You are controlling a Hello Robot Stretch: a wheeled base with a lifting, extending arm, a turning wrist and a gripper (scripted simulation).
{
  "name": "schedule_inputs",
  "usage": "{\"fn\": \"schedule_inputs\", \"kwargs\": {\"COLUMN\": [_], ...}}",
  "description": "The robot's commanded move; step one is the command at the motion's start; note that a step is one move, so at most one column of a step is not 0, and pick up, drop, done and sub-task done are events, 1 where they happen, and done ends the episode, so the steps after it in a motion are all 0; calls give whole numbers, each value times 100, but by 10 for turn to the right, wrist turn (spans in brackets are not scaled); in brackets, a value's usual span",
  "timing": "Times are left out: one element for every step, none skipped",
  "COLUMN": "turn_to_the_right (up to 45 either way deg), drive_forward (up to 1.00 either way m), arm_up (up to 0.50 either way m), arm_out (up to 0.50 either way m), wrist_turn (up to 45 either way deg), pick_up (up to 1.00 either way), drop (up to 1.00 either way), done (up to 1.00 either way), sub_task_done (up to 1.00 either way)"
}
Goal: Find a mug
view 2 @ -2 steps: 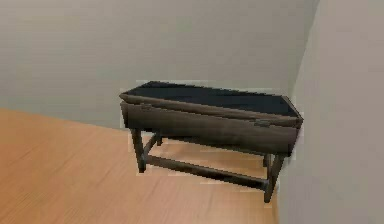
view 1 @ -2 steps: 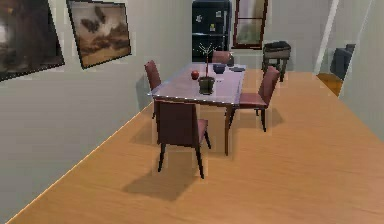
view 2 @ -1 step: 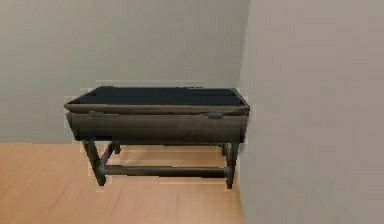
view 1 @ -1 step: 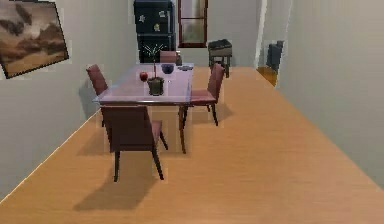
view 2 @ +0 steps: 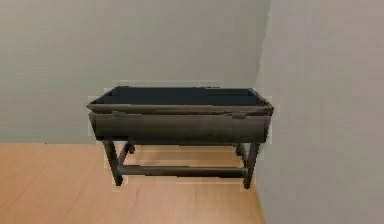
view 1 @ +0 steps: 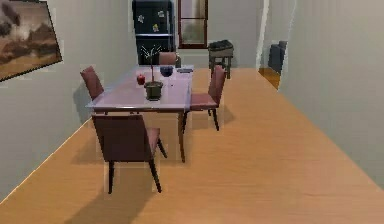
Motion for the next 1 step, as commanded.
{"fn": "schedule_inputs", "kwargs": {"turn_to_the_right": [-450], "drive_forward": [0], "arm_up": [0], "arm_out": [0], "wrist_turn": [0], "pick_up": [0], "drop": [0], "done": [0], "sub_task_done": [0]}}
